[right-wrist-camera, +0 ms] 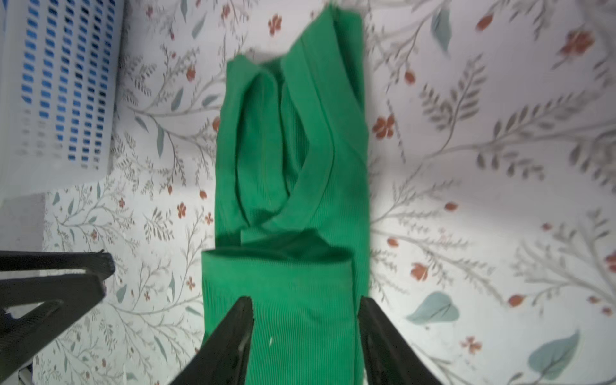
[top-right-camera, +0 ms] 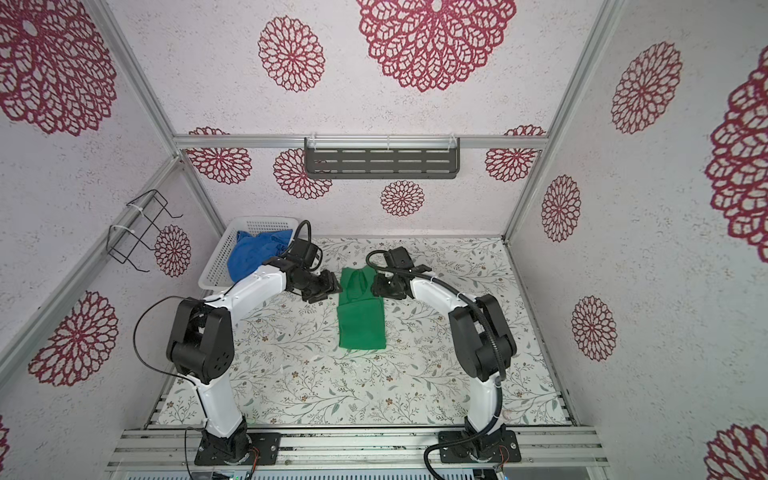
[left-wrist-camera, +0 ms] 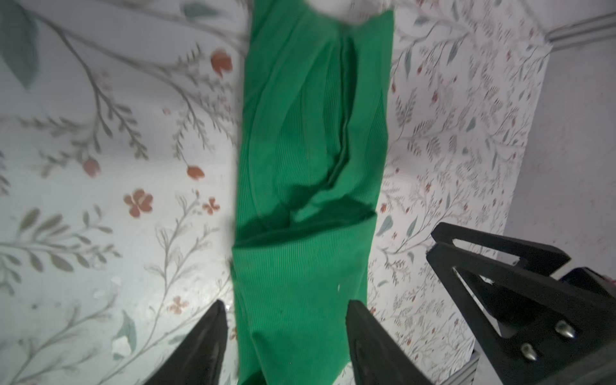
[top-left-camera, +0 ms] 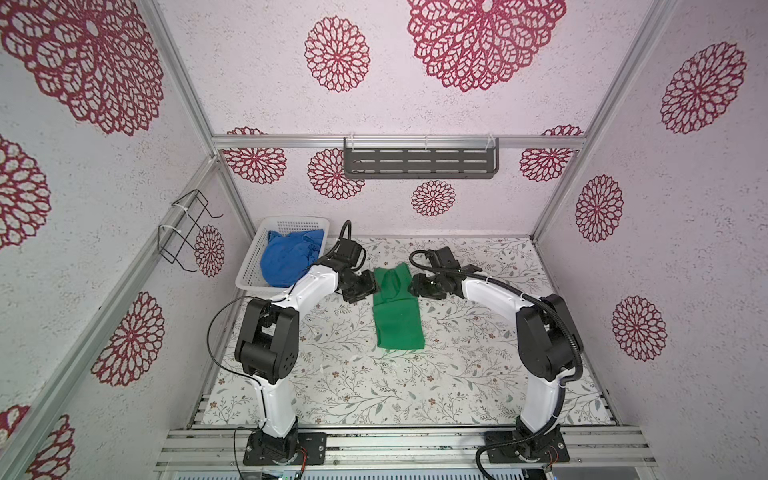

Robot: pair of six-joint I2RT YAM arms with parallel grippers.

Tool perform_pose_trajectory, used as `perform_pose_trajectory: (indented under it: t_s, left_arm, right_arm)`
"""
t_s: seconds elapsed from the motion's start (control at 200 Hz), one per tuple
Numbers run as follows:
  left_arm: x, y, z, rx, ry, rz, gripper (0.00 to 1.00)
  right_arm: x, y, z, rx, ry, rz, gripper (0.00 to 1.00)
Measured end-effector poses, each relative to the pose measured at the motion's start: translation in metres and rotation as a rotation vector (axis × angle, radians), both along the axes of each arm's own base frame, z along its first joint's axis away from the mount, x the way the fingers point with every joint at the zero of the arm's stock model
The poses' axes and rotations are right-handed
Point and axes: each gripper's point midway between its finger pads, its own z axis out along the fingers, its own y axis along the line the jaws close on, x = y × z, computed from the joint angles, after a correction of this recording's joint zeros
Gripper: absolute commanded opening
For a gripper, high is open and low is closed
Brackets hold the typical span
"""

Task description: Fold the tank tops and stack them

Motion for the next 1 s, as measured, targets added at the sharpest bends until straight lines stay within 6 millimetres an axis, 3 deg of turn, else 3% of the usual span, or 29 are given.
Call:
perform_pose_trajectory:
  t_s: [0.115,0.2,0.335,0.42,0.48,0.575,0.676,0.901,1.001]
  left_arm:
    - [-0.004,0.008,0.028,-0.005,-0.065,0.010,0.53]
    - [-0.036,0.006,0.031,-0.024,-0.064,0.010,0.44]
    - [-0.096,-0.009,-0.004,-0.034,0.023,-0.018,0.40]
    - [-0.124,-0.020,-0.032,-0.051,0.087,-0.027,0.56]
    - [-0.137,-0.023,-0.048,-0.070,0.127,-0.019,0.59]
    - [-0.143,-0.027,-0.056,-0.098,0.141,0.012,0.54]
    - [-0.139,-0.034,-0.052,-0.134,0.116,0.025,0.49]
    - [-0.130,-0.049,-0.042,-0.188,0.069,0.024,0.40]
    - [-0.130,-0.051,-0.045,-0.192,0.074,0.026,0.29]
  right_arm:
    - [0.006,-0.008,0.022,-0.002,-0.050,-0.005,0.54]
    - [-0.009,-0.009,0.025,0.011,-0.060,0.014,0.45]
    - [-0.058,-0.010,-0.002,0.019,0.012,0.066,0.38]
    - [-0.088,-0.010,-0.029,0.013,0.078,0.098,0.38]
    - [-0.107,-0.010,-0.043,0.019,0.120,0.111,0.39]
    - [-0.131,-0.014,-0.058,0.040,0.164,0.113,0.40]
    - [-0.142,-0.019,-0.061,0.070,0.173,0.090,0.45]
    - [-0.147,-0.008,-0.060,0.112,0.154,0.105,0.46]
    - [-0.147,-0.001,-0.058,0.128,0.137,0.124,0.40]
